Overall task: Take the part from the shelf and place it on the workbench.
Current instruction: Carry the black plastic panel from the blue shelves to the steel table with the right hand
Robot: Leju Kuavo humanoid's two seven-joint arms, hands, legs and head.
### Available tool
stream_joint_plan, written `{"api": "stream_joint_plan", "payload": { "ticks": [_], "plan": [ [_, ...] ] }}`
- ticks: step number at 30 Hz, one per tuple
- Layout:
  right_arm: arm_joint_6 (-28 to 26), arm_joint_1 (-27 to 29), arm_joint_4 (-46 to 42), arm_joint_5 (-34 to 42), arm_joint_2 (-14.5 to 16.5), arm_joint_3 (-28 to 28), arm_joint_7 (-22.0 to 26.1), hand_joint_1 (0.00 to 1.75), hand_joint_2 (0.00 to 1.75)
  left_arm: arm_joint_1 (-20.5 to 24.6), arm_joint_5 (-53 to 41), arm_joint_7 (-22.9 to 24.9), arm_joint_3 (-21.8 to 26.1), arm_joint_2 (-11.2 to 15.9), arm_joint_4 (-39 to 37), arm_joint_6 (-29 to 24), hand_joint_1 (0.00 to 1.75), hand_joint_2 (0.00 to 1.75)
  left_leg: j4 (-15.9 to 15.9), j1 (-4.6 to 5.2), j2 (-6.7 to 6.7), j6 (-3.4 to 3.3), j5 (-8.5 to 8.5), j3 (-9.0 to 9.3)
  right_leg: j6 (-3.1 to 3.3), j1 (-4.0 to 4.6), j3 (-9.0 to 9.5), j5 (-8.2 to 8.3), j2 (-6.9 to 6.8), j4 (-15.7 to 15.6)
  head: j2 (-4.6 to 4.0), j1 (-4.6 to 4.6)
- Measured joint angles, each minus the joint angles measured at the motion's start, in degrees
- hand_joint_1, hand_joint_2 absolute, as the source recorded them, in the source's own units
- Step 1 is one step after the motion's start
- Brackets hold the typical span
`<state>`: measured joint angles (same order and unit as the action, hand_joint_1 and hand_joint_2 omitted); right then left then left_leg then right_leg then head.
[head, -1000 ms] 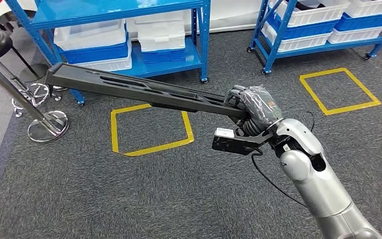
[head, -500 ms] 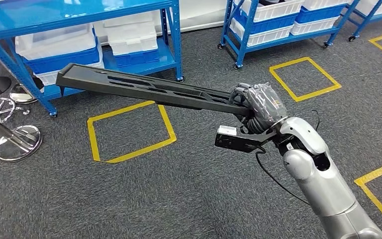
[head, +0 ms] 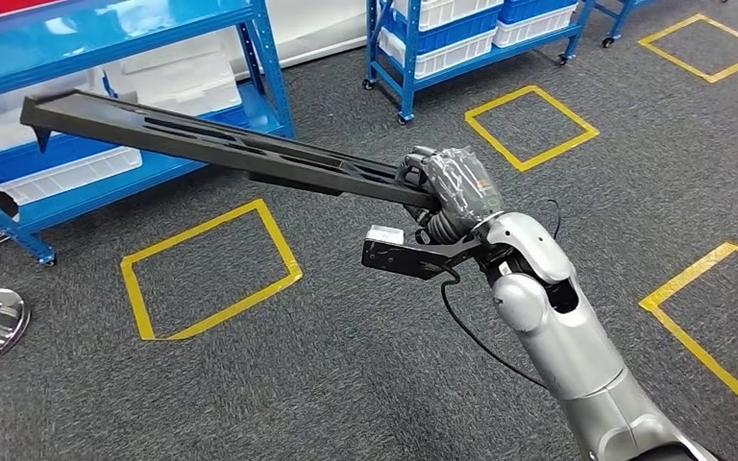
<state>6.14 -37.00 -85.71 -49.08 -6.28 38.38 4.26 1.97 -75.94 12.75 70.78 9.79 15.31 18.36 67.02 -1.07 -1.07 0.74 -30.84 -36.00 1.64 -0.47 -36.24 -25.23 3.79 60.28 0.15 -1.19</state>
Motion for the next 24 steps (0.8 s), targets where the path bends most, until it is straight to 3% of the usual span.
{"api": "stream_joint_plan", "payload": {
  "ticks": [2,3,5,6,8,10,12,13,14,15,17,18,20,22,24],
  "plan": [
    [-0.14,-0.10,0.13,0.10,-0.01,0.07,0.03,1.75,1.75,-0.36,-0.46,-1.69,0.00,1.04,-0.27,0.42,0.00,1.75,-6.48,-0.06,-2.04,-0.43,2.45,2.86,-0.28,0.04,-0.28,0.12,1.22,0.17,0.00,0.01],
    [-0.23,-0.07,0.13,0.15,-0.03,0.08,0.07,1.75,1.75,-0.49,-0.68,-2.29,0.00,1.48,-0.42,0.68,0.00,1.75,-7.76,0.00,-2.62,-0.57,2.63,3.44,-0.56,-0.05,-0.49,0.28,1.78,0.14,0.00,0.01],
    [-0.33,0.02,0.15,0.37,-0.11,0.09,0.20,1.75,1.75,-0.50,-1.11,-2.71,-0.03,2.36,-0.63,1.15,0.00,1.75,-8.19,0.12,-1.80,-0.87,2.78,3.66,-1.35,-0.17,-0.76,0.74,2.99,-0.10,0.00,0.01],
    [-0.32,0.08,0.15,0.52,-0.15,0.10,0.33,1.75,1.75,-0.45,-1.25,-2.54,-0.06,2.62,-0.70,1.29,0.00,1.75,-8.52,0.07,-1.10,-1.14,3.04,3.83,-1.64,-0.13,-0.86,0.67,2.93,0.00,0.00,0.02],
    [-0.25,-0.02,0.13,0.86,-0.21,0.16,0.62,1.75,1.75,-0.42,-1.51,-1.85,-0.12,2.97,-0.79,1.38,0.00,1.75,-9.28,-0.11,0.36,-1.85,3.56,4.13,-2.06,0.17,-2.14,-1.30,0.61,2.77,0.00,0.10],
    [-0.18,-0.09,0.10,1.02,-0.21,0.27,0.75,1.75,1.75,-0.54,-1.65,-1.28,-0.15,3.06,-0.90,1.38,0.00,1.75,-9.47,0.02,1.73,-2.26,3.68,4.14,-2.29,0.18,-5.29,-5.21,-2.48,9.77,0.00,0.17],
    [-0.13,-0.02,0.15,1.04,-0.21,0.56,0.75,1.75,1.75,-0.56,-1.71,-0.99,-0.16,3.06,-1.02,1.37,0.00,1.75,-9.40,0.12,3.07,-2.33,3.62,4.06,-2.52,0.00,-7.67,-7.14,-3.43,15.32,0.00,0.16],
    [-0.12,0.00,0.19,1.04,-0.22,0.75,0.74,1.75,1.75,-0.52,-1.75,-0.82,-0.16,3.06,-1.08,1.33,0.00,1.75,-9.37,0.13,3.70,-2.31,3.58,4.06,-2.56,-0.07,-7.43,-6.58,-3.62,15.25,0.00,0.17],
    [-0.11,-0.03,0.21,1.04,-0.21,0.93,0.72,1.75,1.75,-0.47,-1.82,-0.55,-0.16,3.05,-1.14,1.22,0.00,1.75,-9.32,0.14,4.28,-2.24,3.52,4.10,-2.50,-0.10,-5.94,-5.07,-3.95,12.75,0.00,0.17],
    [-0.10,-0.08,0.23,1.04,-0.19,1.08,0.68,1.75,1.75,-0.42,-1.91,-0.21,-0.18,3.01,-1.19,1.07,0.00,1.75,-9.25,0.15,4.85,-2.12,3.41,4.18,-2.31,-0.04,-3.60,-3.20,-4.76,8.68,0.00,0.17],
    [-0.13,-0.27,0.21,0.86,-0.01,1.29,0.43,1.75,1.75,-0.32,-2.21,0.59,-0.25,2.85,-1.31,0.64,0.00,1.75,-8.97,0.42,5.91,-1.70,3.05,4.28,-1.69,0.54,0.30,-0.96,-6.78,1.46,0.00,0.16],
    [-0.15,-0.35,0.20,0.58,0.13,1.40,0.16,1.75,1.75,-0.27,-2.39,0.97,-0.31,2.71,-1.38,0.39,0.00,1.75,-8.87,0.57,6.41,-1.46,2.89,4.34,-1.40,0.80,1.10,-0.69,-7.31,-0.20,0.00,0.15],
    [-0.23,-0.32,0.15,-0.57,0.40,1.59,-0.80,1.75,1.75,-0.04,-2.92,1.60,-0.50,2.26,-1.49,-0.17,0.00,1.75,-8.94,0.70,7.44,-0.96,2.75,4.59,-0.92,0.93,1.10,-0.65,-6.40,-0.75,0.00,0.14],
    [-0.28,0.02,-0.11,-2.24,0.79,1.73,-1.97,1.75,1.75,0.15,-3.81,1.81,-0.91,1.55,-1.57,-0.66,0.00,1.75,-8.28,0.48,6.48,-0.40,1.86,4.55,-0.32,0.59,1.29,-0.31,-5.29,-1.24,0.00,0.15],
    [-0.14,0.46,-0.50,-3.78,1.61,1.89,-3.16,1.75,1.75,0.11,-5.02,1.69,-1.57,0.59,-1.65,-1.37,0.00,1.75,-3.73,0.18,3.45,0.01,-1.20,2.64,0.22,0.25,1.43,0.04,-4.16,-1.66,0.00,0.13]
  ]
}}
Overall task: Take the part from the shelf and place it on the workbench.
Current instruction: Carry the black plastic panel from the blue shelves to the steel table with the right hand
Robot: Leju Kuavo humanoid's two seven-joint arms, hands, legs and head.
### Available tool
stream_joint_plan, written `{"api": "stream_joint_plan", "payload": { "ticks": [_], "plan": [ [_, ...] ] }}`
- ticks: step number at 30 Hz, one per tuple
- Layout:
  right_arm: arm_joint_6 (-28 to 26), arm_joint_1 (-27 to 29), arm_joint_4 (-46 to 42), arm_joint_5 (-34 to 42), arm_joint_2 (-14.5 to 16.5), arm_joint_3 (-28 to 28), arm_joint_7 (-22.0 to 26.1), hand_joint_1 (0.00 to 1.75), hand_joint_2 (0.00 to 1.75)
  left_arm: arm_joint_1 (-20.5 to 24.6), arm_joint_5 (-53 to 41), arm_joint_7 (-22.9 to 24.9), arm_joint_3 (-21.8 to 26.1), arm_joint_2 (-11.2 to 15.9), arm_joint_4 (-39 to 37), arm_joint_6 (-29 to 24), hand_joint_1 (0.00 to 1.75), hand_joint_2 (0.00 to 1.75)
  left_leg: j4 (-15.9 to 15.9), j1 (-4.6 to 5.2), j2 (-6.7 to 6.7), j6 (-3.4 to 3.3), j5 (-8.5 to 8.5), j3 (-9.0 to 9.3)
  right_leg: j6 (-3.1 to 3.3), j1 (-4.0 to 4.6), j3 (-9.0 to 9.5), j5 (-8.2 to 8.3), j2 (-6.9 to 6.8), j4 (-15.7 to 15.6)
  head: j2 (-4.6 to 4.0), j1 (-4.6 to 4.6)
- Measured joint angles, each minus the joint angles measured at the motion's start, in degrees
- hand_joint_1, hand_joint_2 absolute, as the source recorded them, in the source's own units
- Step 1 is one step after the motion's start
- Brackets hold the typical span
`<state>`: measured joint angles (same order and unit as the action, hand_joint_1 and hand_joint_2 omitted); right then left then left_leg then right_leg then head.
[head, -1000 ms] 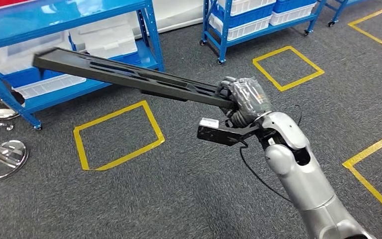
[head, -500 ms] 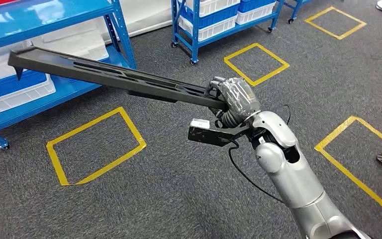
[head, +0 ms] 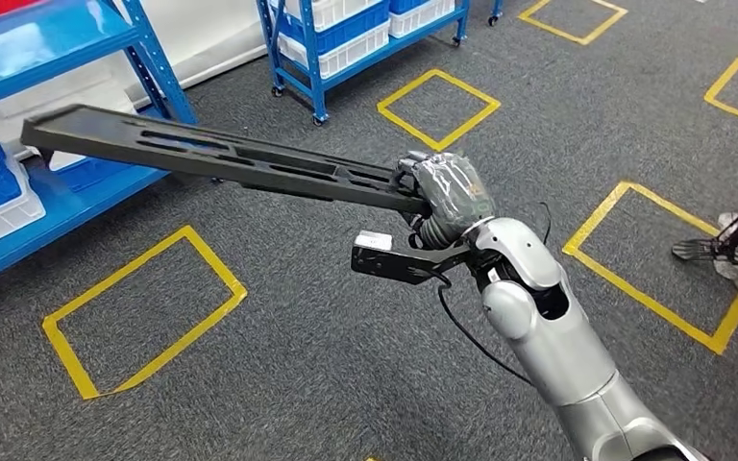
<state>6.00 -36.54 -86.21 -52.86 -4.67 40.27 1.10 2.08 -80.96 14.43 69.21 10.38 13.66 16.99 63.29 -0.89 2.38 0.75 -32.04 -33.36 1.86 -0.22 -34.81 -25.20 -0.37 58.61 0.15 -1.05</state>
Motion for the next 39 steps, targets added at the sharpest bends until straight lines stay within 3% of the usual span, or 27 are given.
{"api": "stream_joint_plan", "payload": {
  "ticks": [2,3,4,6,8,10,12,14,16,17,19,20,21,23,25,27,28,30,32,33,34,35,36,38,39],
  "plan": [
    [0.59,0.56,-0.58,-1.41,1.03,0.19,-1.45,1.75,1.75,-0.17,-1.15,-0.43,-0.83,-1.13,-0.04,-1.18,0.00,1.75,7.61,-0.11,-1.76,0.22,-3.52,-3.55,0.15,0.03,-0.12,0.08,1.31,0.02,0.00,-0.02],
    [0.98,0.90,-0.95,-2.10,1.46,0.28,-2.19,1.75,1.75,-0.22,-1.59,-0.67,-1.26,-1.69,-0.04,-1.77,0.00,1.75,10.22,-0.12,-1.95,0.29,-4.14,-4.89,0.16,0.06,-0.14,0.09,2.01,0.08,0.00,-0.02],
    [1.32,1.19,-1.29,-2.65,1.77,0.36,-2.80,1.75,1.75,-0.25,-1.87,-0.85,-1.65,-2.20,-0.04,-2.18,0.00,1.75,10.75,-0.15,-2.02,0.31,-3.57,-5.31,0.15,0.07,-0.15,0.08,2.72,0.17,0.00,-0.02],
    [1.73,1.56,-1.85,-3.29,2.17,0.49,-3.40,1.75,1.75,-0.28,-2.22,-1.06,-2.25,-3.00,-0.04,-2.61,0.00,1.75,5.24,-0.36,-2.69,0.25,0.51,-3.09,0.03,0.02,-0.15,0.00,4.22,0.50,0.00,-0.02],
    [1.91,1.71,-2.44,-3.92,2.47,0.55,-3.63,1.75,1.75,-0.34,-2.59,-1.43,-2.65,-3.49,-0.04,-2.93,0.00,1.75,-1.87,-0.72,-5.42,0.10,3.43,0.07,-0.37,-0.03,-0.44,-0.12,5.59,0.98,0.00,0.00],
    [2.00,2.07,-3.23,-5.66,2.79,0.53,-4.05,1.75,1.75,-0.39,-3.28,-2.23,-3.08,-3.91,-0.03,-3.61,0.00,1.75,-4.21,-0.69,-7.10,-0.09,3.66,1.14,-1.05,-0.21,-1.01,0.08,6.80,1.20,0.00,-0.01],
    [2.01,2.82,-4.21,-8.68,2.96,0.35,-4.61,1.75,1.75,-0.32,-3.90,-3.11,-3.59,-4.40,0.01,-4.42,0.00,1.75,-4.52,-0.56,-6.03,-0.52,3.97,1.28,-1.80,-0.42,-1.38,0.38,7.86,1.12,0.00,-0.02],
    [1.86,3.71,-5.59,-12.16,2.57,-0.07,-5.11,1.75,1.75,-0.32,-4.10,-3.73,-4.14,-5.10,0.08,-4.93,0.00,1.75,-5.12,-0.62,-4.53,-1.40,4.38,1.53,-2.29,-0.22,-2.24,-0.81,6.03,2.80,0.00,0.04],
    [1.28,5.31,-8.20,-14.72,0.62,-0.75,-5.30,1.75,1.75,-0.60,-4.18,-4.08,-4.66,-6.47,0.36,-5.37,0.00,1.75,-5.45,-0.40,-3.04,-2.24,4.55,1.64,-2.63,-0.07,-5.01,-4.21,2.47,8.86,0.00,0.10],
    [0.76,6.68,-9.94,-15.22,-1.08,-1.37,-5.08,1.75,1.75,-0.78,-4.20,-4.16,-4.84,-7.41,0.65,-5.63,0.00,1.75,-5.44,-0.24,-2.41,-2.52,4.51,1.63,-2.81,-0.16,-6.86,-5.98,1.44,12.84,0.00,0.11],
    [-0.34,10.20,-13.58,-14.91,-4.99,-3.60,-3.87,1.75,1.75,-1.07,-4.22,-4.20,-4.95,-9.38,1.61,-5.98,0.00,1.75,-5.37,-0.03,-1.31,-2.73,4.35,1.69,-3.07,-0.38,-8.83,-6.99,0.86,17.22,0.00,0.13],
    [-0.68,11.89,-15.14,-14.78,-6.90,-5.13,-3.10,1.75,1.75,-1.22,-4.24,-4.20,-4.95,-10.26,2.15,-5.93,0.00,1.75,-5.32,0.05,-0.74,-2.75,4.24,1.75,-3.08,-0.45,-8.25,-5.94,0.70,16.17,0.00,0.14],
    [-0.87,13.35,-16.59,-14.95,-8.61,-6.73,-2.38,1.75,1.75,-1.37,-4.26,-4.19,-4.95,-11.02,2.68,-5.69,0.00,1.75,-5.27,0.14,-0.14,-2.75,4.10,1.86,-2.94,-0.43,-6.58,-4.17,0.25,12.98,0.00,0.14],
    [-1.07,15.72,-19.19,-16.02,-11.62,-9.73,-1.24,1.75,1.75,-1.64,-4.30,-3.95,-4.92,-12.23,3.49,-4.91,0.00,1.75,-5.13,0.45,1.15,-2.53,3.66,2.12,-2.35,0.07,-2.33,-1.16,-2.34,4.84,0.00,0.13],
    [-1.49,17.59,-21.17,-17.35,-13.99,-11.98,-0.35,1.75,1.75,-1.71,-4.30,-3.43,-4.81,-12.95,3.96,-4.07,0.00,1.75,-5.06,0.78,2.36,-2.14,3.22,2.38,-1.81,0.67,-0.45,-0.29,-3.67,0.97,0.00,0.11],
    [-1.96,18.82,-22.49,-18.31,-15.72,-13.57,0.14,1.75,1.75,-1.48,-4.30,-3.04,-4.72,-13.26,4.32,-3.55,0.00,1.75,-5.13,0.90,3.43,-1.71,2.86,2.71,-1.47,0.68,-0.44,-0.15,-2.28,0.65,0.00,0.11],
    [-2.07,19.22,-23.01,-18.67,-16.37,-14.21,0.27,1.75,1.75,-1.34,-4.30,-2.96,-4.68,-13.33,4.51,-3.43,0.00,1.75,-4.83,0.84,3.11,-1.48,2.43,2.80,-1.23,0.50,-0.34,-0.04,-1.69,0.44,0.00,0.10],
    [-2.14,19.62,-23.63,-19.24,-17.23,-15.05,0.50,1.75,1.75,-1.20,-4.28,-2.98,-4.56,-13.37,4.76,-3.26,0.00,1.75,-1.39,0.69,0.73,-1.10,-0.08,1.58,-0.65,0.07,-0.15,0.22,-0.53,0.04,0.00,0.07],
    [-2.26,19.69,-23.80,-19.82,-17.89,-15.37,0.68,1.75,1.75,-1.27,-4.25,-3.14,-4.24,-13.36,4.82,-3.06,0.00,1.75,6.10,0.59,-1.55,-0.94,-3.93,-1.78,-0.33,0.06,-0.23,0.31,0.72,0.03,0.00,0.04],
    [-2.36,19.72,-23.81,-20.13,-18.17,-15.44,0.75,1.75,1.75,-1.31,-4.24,-3.28,-3.98,-13.34,4.83,-2.95,0.00,1.75,9.57,0.58,-1.90,-0.91,-5.16,-3.48,-0.28,0.10,-0.28,0.34,1.45,0.07,0.00,0.05],
    [-2.49,19.73,-23.82,-20.39,-18.43,-15.50,0.80,1.75,1.75,-1.33,-4.24,-3.48,-3.71,-13.32,4.83,-2.84,0.00,1.75,11.40,0.59,-2.02,-0.96,-5.28,-4.49,-0.26,0.15,-0.30,0.35,2.18,0.13,0.00,0.05],
    [-2.65,19.74,-23.82,-20.65,-18.68,-15.57,0.84,1.75,1.75,-1.33,-4.24,-3.71,-3.46,-13.30,4.83,-2.74,0.00,1.75,10.99,0.59,-2.13,-1.08,-4.21,-4.48,-0.25,0.18,-0.30,0.36,2.91,0.21,0.00,0.05],
    [-2.77,19.73,-23.82,-20.83,-18.89,-15.64,0.87,1.75,1.75,-1.32,-4.25,-3.95,-3.26,-13.27,4.83,-2.69,0.00,1.75,8.23,0.59,-2.44,-1.28,-2.15,-3.37,-0.26,0.20,-0.27,0.35,3.61,0.30,0.00,0.05],
    [-2.93,19.70,-23.82,-21.04,-19.24,-15.82,0.88,1.75,1.75,-1.33,-4.27,-4.48,-3.02,-13.12,4.83,-2.65,0.00,1.75,0.07,0.59,-4.39,-1.85,1.96,0.08,-0.39,0.22,-0.33,0.32,4.88,0.58,0.00,0.06],
    [-2.99,19.68,-23.83,-21.14,-19.33,-15.91,0.86,1.75,1.75,-1.32,-4.29,-4.78,-2.95,-13.03,4.83,-2.64,0.00,1.75,-2.85,0.62,-5.26,-2.06,3.03,1.32,-0.57,0.20,-0.46,0.36,5.46,0.71,0.00,0.06]
  ]
}}
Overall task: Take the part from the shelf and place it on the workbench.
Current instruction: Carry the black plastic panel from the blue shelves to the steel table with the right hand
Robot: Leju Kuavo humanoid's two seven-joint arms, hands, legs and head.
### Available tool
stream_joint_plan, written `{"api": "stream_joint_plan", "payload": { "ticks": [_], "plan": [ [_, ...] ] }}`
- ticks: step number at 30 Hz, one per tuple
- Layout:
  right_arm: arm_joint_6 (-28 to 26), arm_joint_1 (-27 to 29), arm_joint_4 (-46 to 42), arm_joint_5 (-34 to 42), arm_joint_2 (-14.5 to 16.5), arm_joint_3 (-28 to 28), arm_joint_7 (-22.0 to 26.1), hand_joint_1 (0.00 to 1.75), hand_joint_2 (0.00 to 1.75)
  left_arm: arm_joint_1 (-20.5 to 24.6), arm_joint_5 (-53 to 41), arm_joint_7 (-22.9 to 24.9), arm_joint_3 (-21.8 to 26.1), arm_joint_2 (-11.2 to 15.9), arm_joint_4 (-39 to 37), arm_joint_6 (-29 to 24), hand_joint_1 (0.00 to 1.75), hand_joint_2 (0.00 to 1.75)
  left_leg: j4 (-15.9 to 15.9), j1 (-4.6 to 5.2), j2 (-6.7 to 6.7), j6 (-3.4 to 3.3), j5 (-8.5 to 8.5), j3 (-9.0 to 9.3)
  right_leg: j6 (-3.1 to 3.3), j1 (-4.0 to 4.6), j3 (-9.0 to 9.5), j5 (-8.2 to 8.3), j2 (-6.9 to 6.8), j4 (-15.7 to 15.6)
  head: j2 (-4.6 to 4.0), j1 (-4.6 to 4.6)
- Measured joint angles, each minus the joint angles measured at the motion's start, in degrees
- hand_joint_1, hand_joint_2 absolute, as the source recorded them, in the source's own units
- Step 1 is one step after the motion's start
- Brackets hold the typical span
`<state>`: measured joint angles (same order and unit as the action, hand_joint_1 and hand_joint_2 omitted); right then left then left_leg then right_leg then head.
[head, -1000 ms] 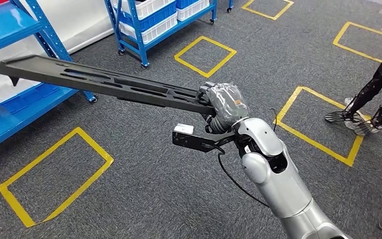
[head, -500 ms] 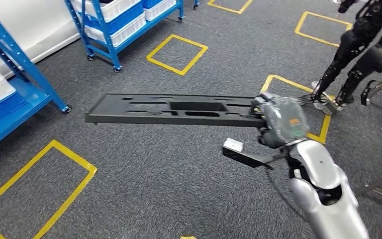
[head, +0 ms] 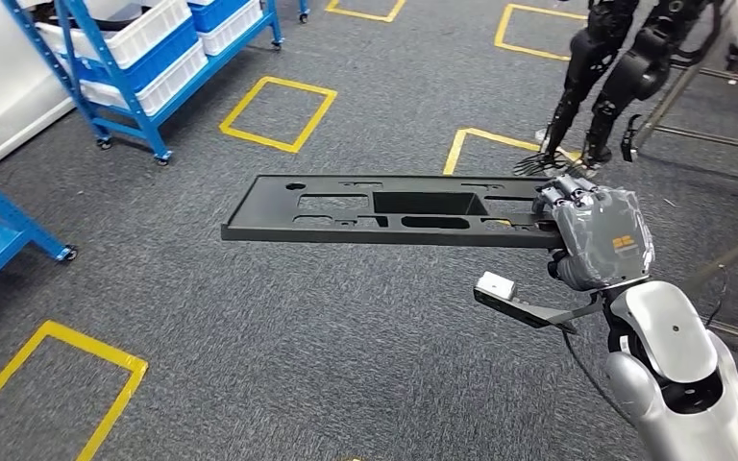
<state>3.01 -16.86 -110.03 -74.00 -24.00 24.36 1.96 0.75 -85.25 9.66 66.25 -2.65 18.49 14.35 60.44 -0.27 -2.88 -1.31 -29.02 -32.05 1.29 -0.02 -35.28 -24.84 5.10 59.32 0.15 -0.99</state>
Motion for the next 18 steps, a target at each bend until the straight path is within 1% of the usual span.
{"api": "stream_joint_plan", "payload": {
  "ticks": [1,2,3,4,5,6,7,8,9,10,11,12,13,14,15,16,17,18],
  "plan": [
    [-0.07,-0.03,0.00,-0.16,-0.05,-0.07,-0.05,1.75,1.75,0.00,-0.01,-0.30,0.05,0.13,0.00,-0.02,0.00,1.75,-1.53,0.07,-0.56,-0.15,0.33,0.60,-0.26,-0.07,-0.17,0.07,0.51,0.08,0.00,0.01],
    [-0.09,-0.11,0.00,-0.52,-0.06,-0.11,-0.15,1.75,1.75,0.07,-0.02,-0.59,0.12,0.31,0.00,-0.04,0.00,1.75,-1.87,0.14,-0.41,-0.25,0.24,0.77,-0.60,-0.15,-0.34,0.21,1.04,0.10,-0.01,0.01],
    [-0.05,-0.27,0.02,-1.05,0.01,-0.09,-0.32,1.75,1.75,0.17,-0.01,-0.82,0.29,0.53,0.00,-0.07,0.00,1.75,-2.08,0.14,0.14,-0.46,0.46,0.90,-0.96,-0.25,-0.48,0.37,1.51,0.01,-0.01,0.00],
    [0.13,-0.57,0.10,-1.74,0.20,0.00,-0.58,1.75,1.75,0.30,0.01,-1.00,0.55,0.84,0.00,-0.04,0.00,1.75,-2.45,0.09,0.75,-0.73,0.78,1.06,-1.24,-0.29,-0.63,0.32,1.15,0.13,-0.01,0.01],
    [0.45,-1.09,0.26,-2.49,0.53,0.20,-0.91,1.75,1.75,0.41,0.02,-1.13,0.84,1.20,0.00,0.03,0.00,1.75,-2.86,0.02,1.38,-1.05,1.12,1.23,-1.46,-0.23,-1.02,-0.23,0.09,0.78,-0.01,0.03],
    [0.86,-1.85,0.58,-3.21,1.12,0.56,-1.31,1.75,1.75,0.46,0.04,-1.22,1.14,1.62,-0.01,0.15,0.00,1.75,-3.25,-0.04,2.04,-1.31,1.43,1.28,-1.64,-0.15,-1.89,-1.46,-1.39,2.54,0.00,0.05],
    [1.31,-2.69,1.06,-3.85,1.92,1.07,-1.76,1.75,1.75,0.47,0.05,-1.25,1.39,2.09,-0.03,0.32,0.00,1.75,-3.41,0.00,2.73,-1.44,1.58,1.26,-1.77,-0.21,-3.26,-3.26,-3.06,5.54,0.00,0.07],
    [1.73,-3.56,1.65,-4.36,2.82,1.67,-2.18,1.75,1.75,0.43,0.05,-1.24,1.64,2.58,-0.07,0.48,0.00,1.75,-3.44,0.07,3.38,-1.50,1.60,1.16,-1.96,-0.32,-5.01,-5.21,-4.09,9.32,0.00,0.08],
    [2.04,-4.33,2.35,-4.76,3.75,2.32,-2.58,1.75,1.75,0.41,0.05,-1.17,1.92,3.08,-0.13,0.64,0.00,1.75,-3.41,0.11,4.06,-1.48,1.59,1.06,-2.16,-0.54,-6.68,-6.69,-4.55,13.01,0.00,0.07],
    [2.26,-4.99,3.06,-5.00,4.57,2.95,-2.88,1.75,1.75,0.44,0.05,-1.04,2.19,3.52,-0.20,0.80,0.00,1.75,-3.37,0.12,4.72,-1.45,1.56,1.01,-2.36,-0.79,-7.69,-7.23,-4.78,15.31,0.00,0.07],
    [2.38,-5.61,3.72,-5.15,5.22,3.50,-3.10,1.75,1.75,0.48,0.04,-0.90,2.42,3.90,-0.28,0.93,0.00,1.75,-3.34,0.11,5.33,-1.38,1.51,1.01,-2.53,-1.03,-7.61,-6.65,-4.97,15.42,0.00,0.08],
    [2.46,-6.22,4.30,-5.23,5.77,4.01,-3.24,1.75,1.75,0.55,0.04,-0.75,2.62,4.22,-0.38,1.04,0.00,1.75,-3.27,0.08,5.89,-1.24,1.41,1.05,-2.68,-1.25,-6.32,-5.11,-5.30,13.15,0.00,0.08],
    [2.50,-6.78,4.75,-5.27,6.19,4.45,-3.31,1.75,1.75,0.62,0.03,-0.66,2.74,4.48,-0.47,1.11,0.00,1.75,-3.16,0.04,6.39,-1.03,1.25,1.12,-2.78,-1.41,-4.18,-3.15,-5.97,9.24,0.00,0.08],
    [2.52,-7.33,5.12,-5.31,6.56,4.81,-3.35,1.75,1.75,0.66,0.03,-0.61,2.85,4.80,-0.54,1.14,0.00,1.75,-3.00,0.13,6.82,-0.73,1.04,1.16,-2.73,-1.26,-2.09,-1.84,-7.22,5.37,0.00,0.08],
    [2.54,-7.83,5.43,-5.31,6.91,5.12,-3.39,1.75,1.75,0.68,0.03,-0.58,2.95,5.09,-0.62,1.14,0.00,1.75,-2.82,0.24,7.20,-0.41,0.83,1.18,-2.52,-1.08,-0.60,-1.00,-8.10,2.42,0.00,0.06],
    [2.54,-8.22,5.70,-5.31,7.18,5.36,-3.45,1.75,1.75,0.69,0.03,-0.56,3.03,5.33,-0.67,1.13,0.00,1.75,-2.68,0.38,7.58,-0.10,0.64,1.22,-2.26,-0.84,0.08,-0.83,-8.69,0.88,0.00,0.04],
    [2.54,-8.52,5.96,-5.30,7.44,5.56,-3.51,1.75,1.75,0.71,0.03,-0.54,3.13,5.54,-0.72,1.13,0.00,1.75,-2.62,0.51,8.01,0.19,0.52,1.27,-1.95,-0.56,0.10,-1.08,-8.77,0.58,0.00,0.03],
    [2.54,-8.73,6.17,-5.30,7.61,5.71,-3.57,1.75,1.75,0.77,0.03,-0.51,3.20,5.58,-0.80,1.13,0.00,1.75,-2.63,0.50,8.50,0.46,0.43,1.43,-1.62,-0.52,0.00,-0.98,-8.06,0.48,0.00,0.01]
  ]
}}
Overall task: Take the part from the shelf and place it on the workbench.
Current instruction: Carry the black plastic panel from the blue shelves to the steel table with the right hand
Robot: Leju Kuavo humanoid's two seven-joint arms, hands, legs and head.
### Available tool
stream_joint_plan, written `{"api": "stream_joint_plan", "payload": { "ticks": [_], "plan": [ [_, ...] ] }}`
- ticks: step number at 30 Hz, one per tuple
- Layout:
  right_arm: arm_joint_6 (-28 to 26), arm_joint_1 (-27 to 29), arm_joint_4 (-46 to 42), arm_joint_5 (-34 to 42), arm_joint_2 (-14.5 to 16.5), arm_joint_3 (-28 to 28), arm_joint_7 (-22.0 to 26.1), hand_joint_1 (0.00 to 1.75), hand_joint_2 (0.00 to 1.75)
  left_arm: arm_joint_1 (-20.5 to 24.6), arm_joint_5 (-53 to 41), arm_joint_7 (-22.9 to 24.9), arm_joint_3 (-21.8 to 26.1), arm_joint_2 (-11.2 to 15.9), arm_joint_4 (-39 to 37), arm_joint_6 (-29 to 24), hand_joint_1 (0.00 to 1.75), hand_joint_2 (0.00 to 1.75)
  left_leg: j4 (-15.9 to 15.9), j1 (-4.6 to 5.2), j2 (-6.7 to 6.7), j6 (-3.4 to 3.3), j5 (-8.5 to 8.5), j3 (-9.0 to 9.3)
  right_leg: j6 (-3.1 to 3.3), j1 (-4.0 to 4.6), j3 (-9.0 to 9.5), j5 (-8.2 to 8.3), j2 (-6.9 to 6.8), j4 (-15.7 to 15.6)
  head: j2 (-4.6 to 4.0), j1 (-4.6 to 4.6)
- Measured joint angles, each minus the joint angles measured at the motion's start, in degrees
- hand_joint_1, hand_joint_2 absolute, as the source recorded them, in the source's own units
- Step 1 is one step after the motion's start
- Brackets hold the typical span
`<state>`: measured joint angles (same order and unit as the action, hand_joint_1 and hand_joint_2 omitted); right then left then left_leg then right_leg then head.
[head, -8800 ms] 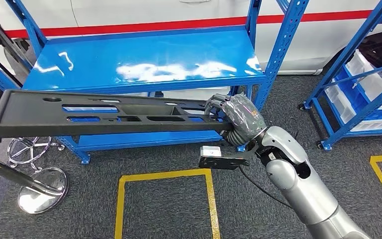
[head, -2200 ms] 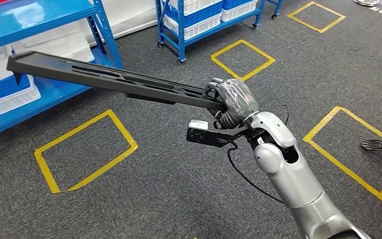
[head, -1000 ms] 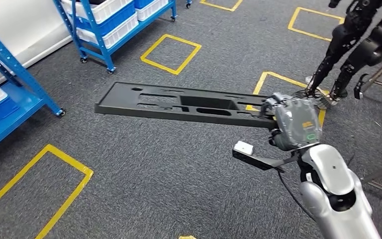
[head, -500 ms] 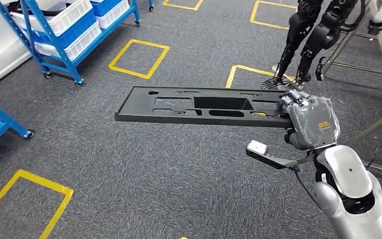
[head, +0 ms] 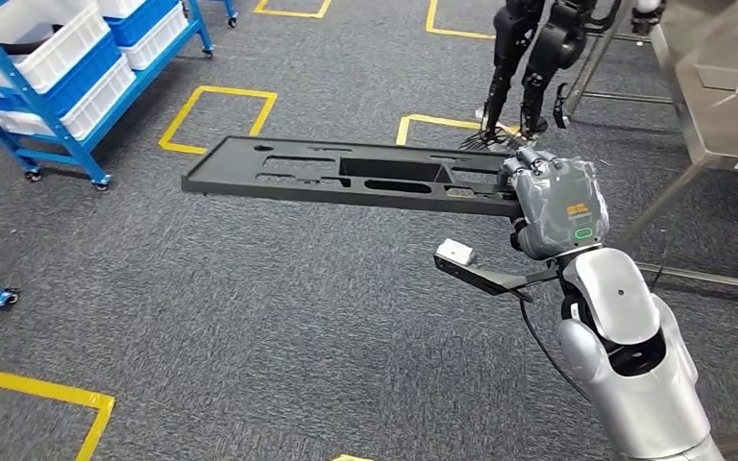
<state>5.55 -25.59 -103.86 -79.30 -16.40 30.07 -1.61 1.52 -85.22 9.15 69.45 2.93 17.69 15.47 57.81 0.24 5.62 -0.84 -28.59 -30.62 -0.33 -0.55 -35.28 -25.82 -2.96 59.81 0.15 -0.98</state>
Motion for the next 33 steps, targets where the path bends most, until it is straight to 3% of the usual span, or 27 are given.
{"api": "stream_joint_plan", "payload": {
  "ticks": [1,2,5,8,9,10,12,13,14,16,18,20,22,23,24,27,29,31,33],
  "plan": [
    [-0.01,-0.14,0.19,-0.01,0.15,0.14,-0.03,1.75,1.75,0.04,0.00,0.03,0.06,0.03,-0.06,0.02,0.00,1.75,0.11,-0.14,0.02,0.31,-0.27,0.09,0.33,-0.06,0.07,0.08,0.53,-0.17,0.00,0.01],
    [-0.01,-0.34,0.33,-0.01,0.34,0.28,-0.05,1.75,1.75,0.08,-0.01,0.10,0.11,0.04,-0.15,0.04,0.00,1.75,0.74,-0.34,-0.79,0.60,-0.87,-0.08,0.71,-0.12,0.17,0.19,1.10,-0.37,0.00,0.01],
    [-0.01,-0.91,0.66,0.03,0.86,0.67,-0.21,1.75,1.75,-0.05,-0.06,0.35,0.20,0.16,-0.44,0.11,0.00,1.75,7.87,-0.83,-4.67,1.02,-5.06,-3.36,1.75,-0.20,0.34,0.44,2.58,-0.76,0.00,-0.01],
    [0.00,-0.98,0.77,0.05,1.00,0.80,-0.33,1.75,1.75,-0.13,-0.09,0.38,0.21,0.24,-0.51,0.14,0.00,1.75,11.40,-0.86,-5.21,1.08,-6.75,-5.09,1.95,-0.11,0.32,0.45,3.01,-0.76,0.00,-0.02],
    [0.00,-0.98,0.87,0.06,1.02,0.88,-0.51,1.75,1.75,-0.16,-0.10,0.33,0.21,0.30,-0.58,0.14,0.00,1.75,12.22,-0.86,-5.30,1.01,-6.11,-5.82,1.95,-0.02,0.35,0.44,3.84,-0.69,0.00,-0.02],
    [0.00,-0.97,1.00,0.07,1.03,0.96,-0.71,1.75,1.75,-0.20,-0.11,0.26,0.21,0.38,-0.67,0.15,0.00,1.75,10.74,-0.88,-5.82,0.86,-4.19,-5.61,1.92,0.05,0.39,0.40,4.99,-0.55,0.00,-0.02],
    [-0.04,-0.97,1.26,0.09,1.06,1.12,-1.22,1.75,1.75,-0.31,-0.17,-0.02,0.21,0.68,-0.89,0.16,0.00,1.75,5.82,-1.06,-8.57,0.47,-0.18,-4.42,1.72,0.19,0.21,0.28,7.75,-0.06,0.00,0.00],
    [-0.09,-0.92,1.30,0.09,1.05,1.11,-1.36,1.75,1.75,-0.35,-0.20,-0.20,0.21,0.84,-0.96,0.16,0.00,1.75,2.63,-1.08,-9.69,0.35,1.11,-3.12,1.46,0.12,-0.06,0.30,8.56,0.13,0.00,0.01],
    [-0.14,-0.81,1.33,0.09,1.02,1.08,-1.52,1.75,1.75,-0.38,-0.22,-0.45,0.21,0.97,-1.01,0.14,0.00,1.75,1.75,-1.03,-10.29,0.26,1.14,-2.76,1.14,0.01,-0.36,0.40,9.22,0.19,0.00,0.00],
    [-0.27,-0.42,1.35,0.04,0.78,0.89,-1.76,1.75,1.75,-0.29,-0.26,-1.13,0.20,1.20,-1.07,0.05,0.00,1.75,1.24,-0.94,-9.15,-0.12,1.39,-2.51,0.39,-0.20,-0.70,0.68,10.28,0.06,0.00,-0.01],
    [-0.47,-0.07,1.38,-0.03,0.32,0.60,-1.87,1.75,1.75,-0.24,-0.26,-1.81,0.19,1.34,-1.10,-0.11,0.00,1.75,0.38,-1.07,-7.72,-0.88,1.89,-2.09,-0.10,0.01,-1.35,-0.36,8.32,1.45,0.00,0.05],
    [-0.71,0.09,1.42,-0.16,0.01,0.36,-1.90,1.75,1.75,-0.40,-0.29,-2.09,0.19,1.41,-1.15,-0.21,0.00,1.75,-0.13,-0.99,-6.27,-1.45,2.13,-1.84,-0.41,0.15,-3.97,-3.58,4.90,7.10,0.00,0.15],
    [-0.80,0.21,1.57,-0.36,-0.04,0.26,-1.91,1.75,1.75,-0.54,-0.32,-1.97,0.19,1.51,-1.21,-0.19,0.00,1.75,-0.16,-0.86,-4.77,-1.62,2.06,-1.84,-0.78,-0.13,-7.44,-6.32,3.67,14.17,0.00,0.17],
    [-0.80,0.26,1.70,-0.48,-0.04,0.26,-1.91,1.75,1.75,-0.54,-0.33,-1.84,0.19,1.57,-1.26,-0.16,0.00,1.75,-0.14,-0.84,-4.02,-1.62,1.99,-1.82,-0.96,-0.31,-8.12,-6.30,3.45,15.52,0.00,0.16],
    [-0.79,0.29,1.82,-0.59,-0.04,0.27,-1.90,1.75,1.75,-0.50,-0.33,-1.66,0.19,1.62,-1.29,-0.12,0.00,1.75,-0.12,-0.84,-3.29,-1.56,1.91,-1.76,-1.11,-0.49,-7.71,-5.26,3.20,14.73,0.00,0.17],
    [-0.79,0.20,1.94,-0.76,-0.02,0.26,-1.89,1.75,1.75,-0.31,-0.34,-0.99,0.21,1.69,-1.38,0.09,0.00,1.75,0.14,-0.70,-1.56,-1.01,1.41,-1.43,-0.98,-0.48,-1.78,-0.28,0.47,3.50,0.00,0.16],
    [-0.82,0.07,1.93,-0.76,0.01,0.26,-1.89,1.75,1.75,-0.23,-0.36,-0.73,0.21,1.82,-1.48,0.16,0.00,1.75,0.28,-0.45,-0.61,-0.39,1.04,-1.22,-0.41,0.00,0.12,0.53,-0.62,-0.36,0.00,0.15],
    [-0.85,-0.02,1.92,-0.76,0.01,0.26,-1.89,1.75,1.75,-0.07,-0.37,-0.67,0.20,1.93,-1.58,0.17,0.00,1.75,0.15,-0.40,0.34,0.26,0.80,-0.87,0.23,0.15,0.11,0.58,0.54,-0.63,0.00,0.13],
    [-0.87,-0.08,1.90,-0.77,0.03,0.25,-1.88,1.75,1.75,0.04,-0.37,-0.66,0.20,1.96,-1.63,0.20,0.00,1.75,1.34,-0.66,-1.03,0.90,-0.32,-1.07,0.96,-0.10,0.37,0.89,1.63,-1.14,0.00,0.10]
  ]
}}
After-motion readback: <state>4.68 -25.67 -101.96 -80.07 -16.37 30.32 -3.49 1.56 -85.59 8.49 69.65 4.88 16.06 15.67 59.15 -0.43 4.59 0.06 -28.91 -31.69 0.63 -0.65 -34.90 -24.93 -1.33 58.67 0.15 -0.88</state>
